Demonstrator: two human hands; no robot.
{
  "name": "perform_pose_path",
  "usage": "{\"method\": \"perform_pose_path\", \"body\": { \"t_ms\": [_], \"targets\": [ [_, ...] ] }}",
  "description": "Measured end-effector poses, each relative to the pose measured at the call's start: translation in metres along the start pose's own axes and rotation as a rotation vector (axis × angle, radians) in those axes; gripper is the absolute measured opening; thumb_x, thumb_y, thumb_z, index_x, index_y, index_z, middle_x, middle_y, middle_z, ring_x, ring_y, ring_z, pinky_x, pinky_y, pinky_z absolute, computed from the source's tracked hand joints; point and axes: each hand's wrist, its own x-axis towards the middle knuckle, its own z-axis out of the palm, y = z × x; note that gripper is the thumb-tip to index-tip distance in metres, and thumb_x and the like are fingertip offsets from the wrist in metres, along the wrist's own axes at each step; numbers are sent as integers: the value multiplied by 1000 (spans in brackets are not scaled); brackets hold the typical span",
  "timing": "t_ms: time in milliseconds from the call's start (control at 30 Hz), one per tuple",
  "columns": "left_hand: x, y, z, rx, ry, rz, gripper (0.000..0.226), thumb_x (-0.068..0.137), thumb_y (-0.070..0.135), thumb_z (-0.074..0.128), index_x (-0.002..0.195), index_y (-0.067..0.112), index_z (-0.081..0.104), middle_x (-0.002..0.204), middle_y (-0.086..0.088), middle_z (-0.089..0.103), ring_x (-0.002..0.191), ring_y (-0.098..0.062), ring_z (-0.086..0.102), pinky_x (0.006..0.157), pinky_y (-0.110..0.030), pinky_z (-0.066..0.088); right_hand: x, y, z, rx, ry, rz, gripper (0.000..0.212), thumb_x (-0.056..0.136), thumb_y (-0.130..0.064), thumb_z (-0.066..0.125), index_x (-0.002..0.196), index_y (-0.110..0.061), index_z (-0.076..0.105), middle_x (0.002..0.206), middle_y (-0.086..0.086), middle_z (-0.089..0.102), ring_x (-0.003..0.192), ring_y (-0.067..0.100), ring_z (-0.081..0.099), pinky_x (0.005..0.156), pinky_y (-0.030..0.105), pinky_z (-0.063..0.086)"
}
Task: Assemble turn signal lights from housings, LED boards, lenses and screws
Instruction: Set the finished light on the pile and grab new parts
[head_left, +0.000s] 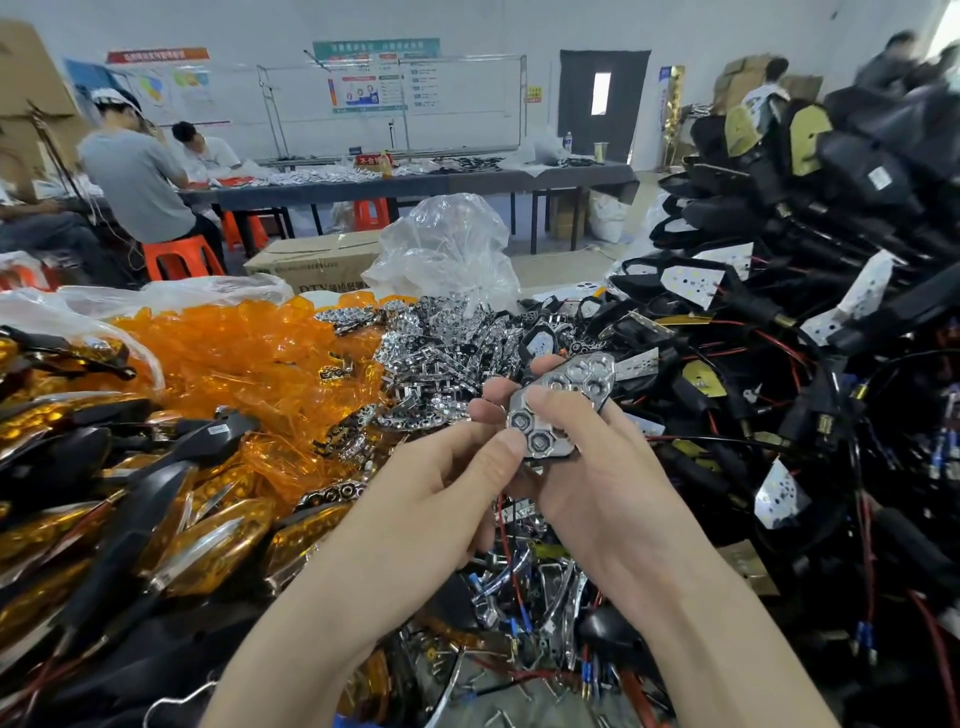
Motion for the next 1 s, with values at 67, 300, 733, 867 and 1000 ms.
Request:
{"method": "perform_pose_path", "body": {
  "t_ms": [67,300,733,867,1000],
  "targets": [
    [0,0,0,-7,-12,9,28,93,57,48,100,39,69,60,0,60,51,-9,49,47,-17,39,-1,0,0,8,-13,-4,22,82,-18,66,102,-25,64,102,8,77,96,25,73,75,44,52],
    [1,-3,0,21,-20,49,22,97,49,46,106,47,67,59,4,56,53,-6,48,50,-20,41,-3,0,1,21,-51,-33,23,84,-15,66,104,-26,65,101,8,75,95,24,71,65,42,53],
    [0,1,2,-8,40,33,21,98,45,50,100,47,70,56,5,51,51,-8,43,49,-18,35,-5,0,-1,91,-125,-40,23,89,-11,63,108,-22,62,103,12,72,94,27,68,55,44,55],
    [1,3,4,-5,80,19,26,98,44,51,88,37,74,54,4,51,50,-11,42,50,-22,35,-5,1,-2,84,-125,-50,23,90,-11,63,110,-21,60,103,12,71,95,26,67,59,44,55],
    [4,0,8,-5,104,4,27,97,44,55,88,30,76,52,2,53,49,-9,44,50,-21,36,-4,2,-3,46,-84,-67,22,88,-14,64,106,-26,63,100,6,74,94,21,70,61,38,57]
  ]
}}
